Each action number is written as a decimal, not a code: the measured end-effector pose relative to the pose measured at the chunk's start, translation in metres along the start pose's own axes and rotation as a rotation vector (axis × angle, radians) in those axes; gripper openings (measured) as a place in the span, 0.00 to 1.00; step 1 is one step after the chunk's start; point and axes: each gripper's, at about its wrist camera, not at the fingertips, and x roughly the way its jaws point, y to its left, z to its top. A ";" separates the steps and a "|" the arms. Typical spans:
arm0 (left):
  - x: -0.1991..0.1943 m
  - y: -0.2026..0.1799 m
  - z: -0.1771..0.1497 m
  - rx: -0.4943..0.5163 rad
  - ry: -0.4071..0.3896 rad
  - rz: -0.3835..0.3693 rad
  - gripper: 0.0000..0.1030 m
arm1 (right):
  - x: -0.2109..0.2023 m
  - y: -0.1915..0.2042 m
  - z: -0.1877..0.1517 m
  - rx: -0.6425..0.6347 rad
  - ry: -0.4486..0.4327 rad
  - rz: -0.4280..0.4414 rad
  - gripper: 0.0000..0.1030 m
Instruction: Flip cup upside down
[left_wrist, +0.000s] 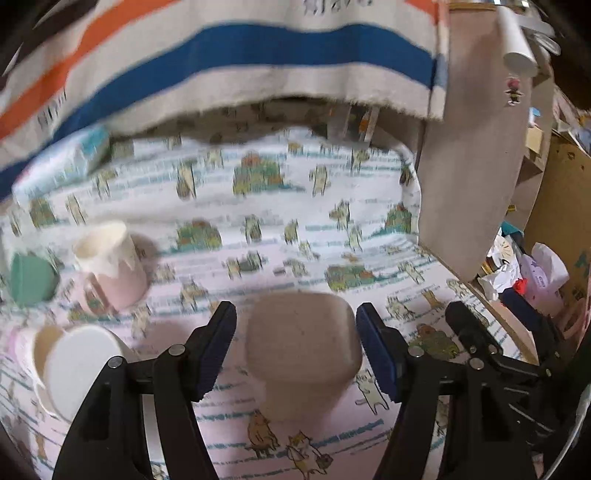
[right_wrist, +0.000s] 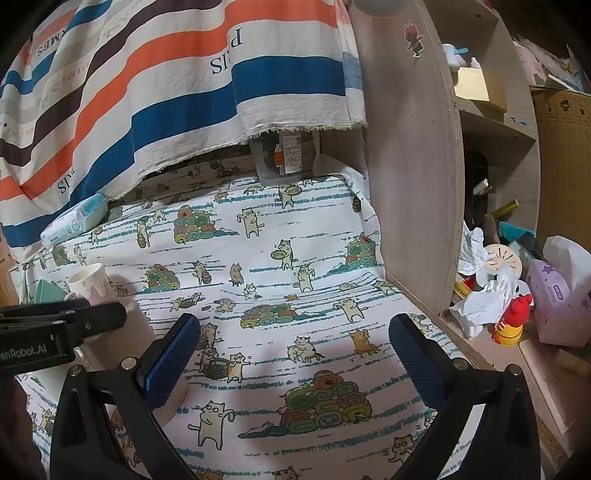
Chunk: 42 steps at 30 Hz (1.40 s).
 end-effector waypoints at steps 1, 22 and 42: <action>-0.003 -0.001 0.001 0.002 -0.015 -0.009 0.73 | 0.000 0.000 0.000 -0.001 0.000 0.001 1.00; -0.110 0.045 -0.008 0.004 -0.449 0.005 1.00 | -0.024 0.029 -0.002 -0.135 -0.114 -0.015 1.00; -0.095 0.104 -0.076 -0.054 -0.435 0.083 1.00 | -0.026 0.034 -0.003 -0.127 -0.102 0.143 1.00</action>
